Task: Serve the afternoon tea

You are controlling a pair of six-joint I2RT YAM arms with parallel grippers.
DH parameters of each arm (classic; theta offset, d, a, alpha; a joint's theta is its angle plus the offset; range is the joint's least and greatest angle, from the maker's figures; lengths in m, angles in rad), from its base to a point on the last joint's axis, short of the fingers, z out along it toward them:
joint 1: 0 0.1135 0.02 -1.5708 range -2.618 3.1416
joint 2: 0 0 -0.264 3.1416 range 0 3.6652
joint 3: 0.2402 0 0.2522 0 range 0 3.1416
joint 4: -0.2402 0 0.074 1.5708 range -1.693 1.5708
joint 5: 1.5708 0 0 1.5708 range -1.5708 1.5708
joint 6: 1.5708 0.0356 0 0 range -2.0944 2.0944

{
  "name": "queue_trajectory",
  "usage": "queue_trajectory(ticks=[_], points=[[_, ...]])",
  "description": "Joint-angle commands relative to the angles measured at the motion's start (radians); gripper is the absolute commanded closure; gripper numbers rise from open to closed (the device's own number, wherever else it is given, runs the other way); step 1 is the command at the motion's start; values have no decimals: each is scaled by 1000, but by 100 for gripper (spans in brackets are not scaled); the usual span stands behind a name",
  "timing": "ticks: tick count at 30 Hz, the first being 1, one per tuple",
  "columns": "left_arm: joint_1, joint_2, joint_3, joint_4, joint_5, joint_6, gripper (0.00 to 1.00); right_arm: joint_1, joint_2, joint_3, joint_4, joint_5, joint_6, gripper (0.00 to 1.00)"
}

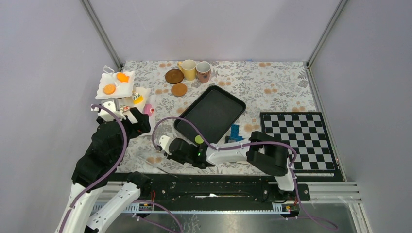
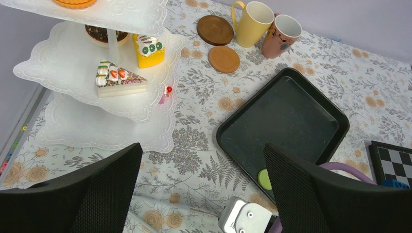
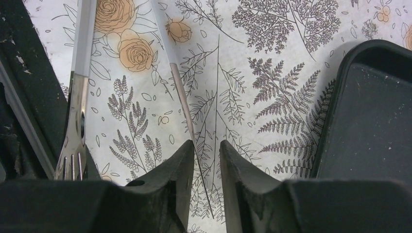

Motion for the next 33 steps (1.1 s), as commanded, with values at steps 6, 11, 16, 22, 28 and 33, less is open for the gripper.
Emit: queue_trajectory(ticks=[6,11,16,22,28,33], points=[[0,52,20,30,2,6,4,6,27,-37,111,21,-74,75],[-1,61,43,29,7,-2,3,6,46,-35,107,-6,-112,74],[0,77,45,30,10,-6,4,6,11,-89,145,50,-163,86],[0,110,102,30,29,0,2,6,-118,-131,144,25,-271,100],[0,148,202,33,90,39,1,6,-392,-241,146,33,-436,100],[0,188,248,40,159,40,1,1,-592,-430,271,40,-813,100]])
